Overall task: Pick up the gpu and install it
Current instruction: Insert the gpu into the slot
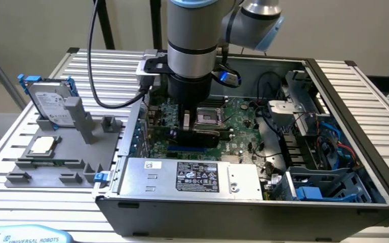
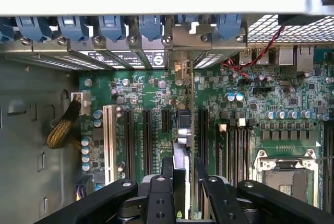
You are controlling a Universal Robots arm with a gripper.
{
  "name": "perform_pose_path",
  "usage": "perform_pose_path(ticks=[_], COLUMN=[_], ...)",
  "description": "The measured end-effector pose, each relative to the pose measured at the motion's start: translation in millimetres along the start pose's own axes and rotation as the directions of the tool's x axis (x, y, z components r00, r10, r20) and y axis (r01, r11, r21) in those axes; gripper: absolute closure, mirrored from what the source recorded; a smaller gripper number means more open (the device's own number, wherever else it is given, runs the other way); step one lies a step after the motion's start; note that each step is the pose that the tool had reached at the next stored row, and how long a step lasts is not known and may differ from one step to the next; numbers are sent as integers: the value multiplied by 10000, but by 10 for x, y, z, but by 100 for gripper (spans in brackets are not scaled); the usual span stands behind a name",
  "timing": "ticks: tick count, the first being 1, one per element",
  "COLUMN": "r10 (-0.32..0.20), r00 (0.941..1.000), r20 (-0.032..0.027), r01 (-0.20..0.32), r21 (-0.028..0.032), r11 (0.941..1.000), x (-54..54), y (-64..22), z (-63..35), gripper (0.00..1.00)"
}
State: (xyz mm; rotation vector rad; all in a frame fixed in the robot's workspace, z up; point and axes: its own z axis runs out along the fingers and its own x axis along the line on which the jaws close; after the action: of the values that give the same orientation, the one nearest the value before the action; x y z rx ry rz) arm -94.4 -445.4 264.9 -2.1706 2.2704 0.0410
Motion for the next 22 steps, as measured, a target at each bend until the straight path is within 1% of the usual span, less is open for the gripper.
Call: perform_pose_path(ticks=[7, 19, 22], r10=[-1, -1, 0], r00=[10000, 10000, 10000], r20=[4, 54, 49], r01=[1, 1, 0], r21=[-1, 0, -2], r11=[10000, 10000, 10000], x=[1, -3, -2], y=[12, 12, 13], z=[37, 67, 78], gripper=[73, 73, 73])
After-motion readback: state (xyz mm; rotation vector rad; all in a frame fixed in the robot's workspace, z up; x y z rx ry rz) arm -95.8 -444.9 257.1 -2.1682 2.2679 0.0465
